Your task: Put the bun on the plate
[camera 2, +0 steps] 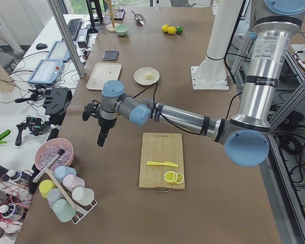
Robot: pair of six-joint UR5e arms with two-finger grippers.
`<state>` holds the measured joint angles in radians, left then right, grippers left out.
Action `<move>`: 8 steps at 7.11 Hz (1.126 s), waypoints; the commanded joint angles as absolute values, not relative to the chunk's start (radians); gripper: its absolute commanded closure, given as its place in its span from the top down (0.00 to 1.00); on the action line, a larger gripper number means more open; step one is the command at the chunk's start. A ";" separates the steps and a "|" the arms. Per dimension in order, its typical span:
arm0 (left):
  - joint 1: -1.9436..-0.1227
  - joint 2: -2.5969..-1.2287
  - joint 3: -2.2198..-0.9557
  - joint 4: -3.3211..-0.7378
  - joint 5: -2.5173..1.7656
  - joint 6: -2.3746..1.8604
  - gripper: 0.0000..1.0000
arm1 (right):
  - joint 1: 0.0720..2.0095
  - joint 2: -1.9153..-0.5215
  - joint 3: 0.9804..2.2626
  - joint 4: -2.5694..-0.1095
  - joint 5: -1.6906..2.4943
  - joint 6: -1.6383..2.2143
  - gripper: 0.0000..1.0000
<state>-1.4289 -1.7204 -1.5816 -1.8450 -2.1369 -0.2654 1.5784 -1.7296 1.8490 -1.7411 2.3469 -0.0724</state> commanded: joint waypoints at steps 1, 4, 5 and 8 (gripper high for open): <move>-1.580 -1.677 -1.464 -1.835 -2.244 0.022 0.98 | 1.578 -1.724 1.848 -1.741 2.347 -0.072 1.00; -1.686 -1.666 -1.486 -1.748 -2.416 0.046 0.98 | 1.578 -1.723 1.848 -1.743 2.347 -0.071 1.00; -1.687 -1.642 -1.544 -1.700 -2.414 0.046 0.98 | 1.578 -1.724 1.848 -1.743 2.347 -0.071 1.00; -1.680 -1.517 -1.721 -1.640 -2.407 0.046 0.98 | 1.578 -1.724 1.850 -1.741 2.350 -0.071 1.00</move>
<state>-1.6826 -1.5629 -1.6723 -1.6523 -2.4095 0.0459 1.5785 -1.7241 1.8491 -1.7412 2.3477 -0.0706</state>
